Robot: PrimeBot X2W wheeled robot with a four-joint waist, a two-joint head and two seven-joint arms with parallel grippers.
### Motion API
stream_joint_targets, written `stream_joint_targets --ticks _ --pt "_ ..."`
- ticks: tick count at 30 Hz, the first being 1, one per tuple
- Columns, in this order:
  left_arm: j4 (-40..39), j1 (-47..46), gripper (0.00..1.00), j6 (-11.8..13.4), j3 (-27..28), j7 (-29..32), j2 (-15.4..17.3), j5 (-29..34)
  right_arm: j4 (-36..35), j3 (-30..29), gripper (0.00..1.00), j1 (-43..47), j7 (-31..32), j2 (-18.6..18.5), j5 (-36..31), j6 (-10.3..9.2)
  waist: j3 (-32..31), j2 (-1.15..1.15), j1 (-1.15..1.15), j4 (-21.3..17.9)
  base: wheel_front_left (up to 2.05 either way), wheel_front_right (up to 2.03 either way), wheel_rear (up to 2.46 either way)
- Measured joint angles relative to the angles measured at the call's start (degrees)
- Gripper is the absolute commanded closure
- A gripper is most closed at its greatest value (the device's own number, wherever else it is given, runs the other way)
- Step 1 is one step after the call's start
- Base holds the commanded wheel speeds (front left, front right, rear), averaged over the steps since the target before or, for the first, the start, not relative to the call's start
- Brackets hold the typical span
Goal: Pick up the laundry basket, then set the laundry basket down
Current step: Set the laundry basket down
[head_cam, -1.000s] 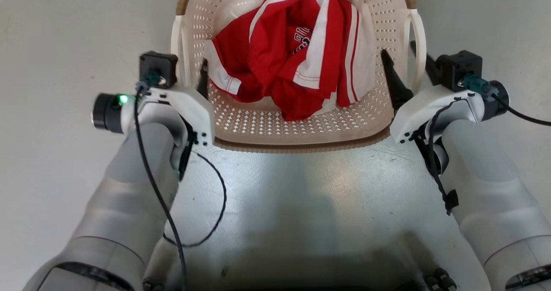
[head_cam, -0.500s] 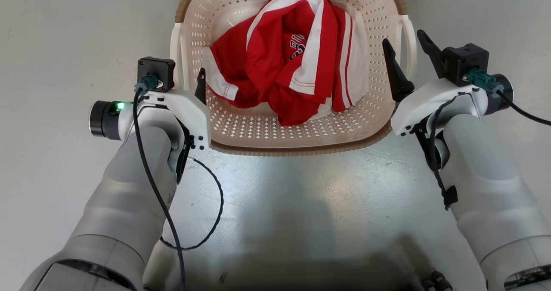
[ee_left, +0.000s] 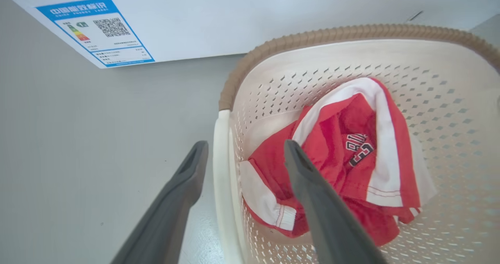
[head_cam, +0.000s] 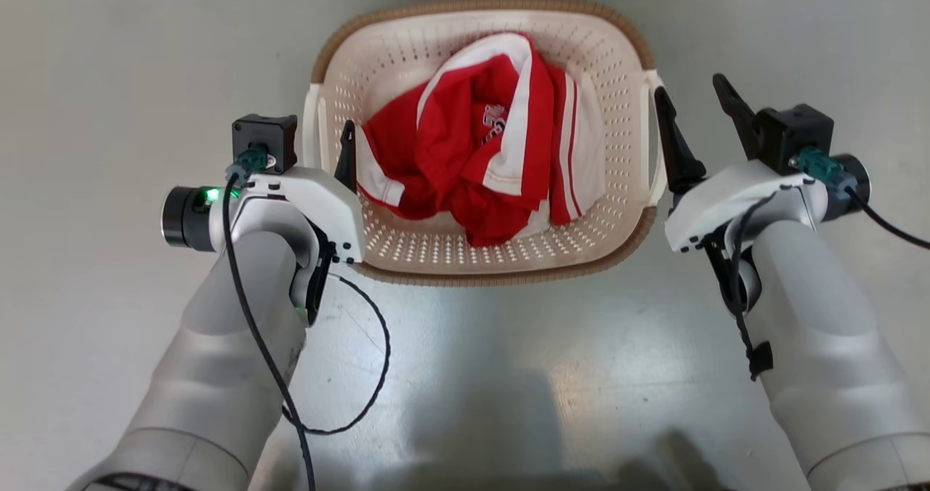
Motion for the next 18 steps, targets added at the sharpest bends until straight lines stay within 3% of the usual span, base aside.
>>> stream_joint_targets --ticks 18 --pt "-14.41 16.18 0.00 -0.83 8.68 0.00 0.13 5.59 -3.61 -3.97 0.00 10.42 0.00 0.56 -3.47 0.00 -16.89 0.00 0.00 -0.65 0.00 0.00 0.00"
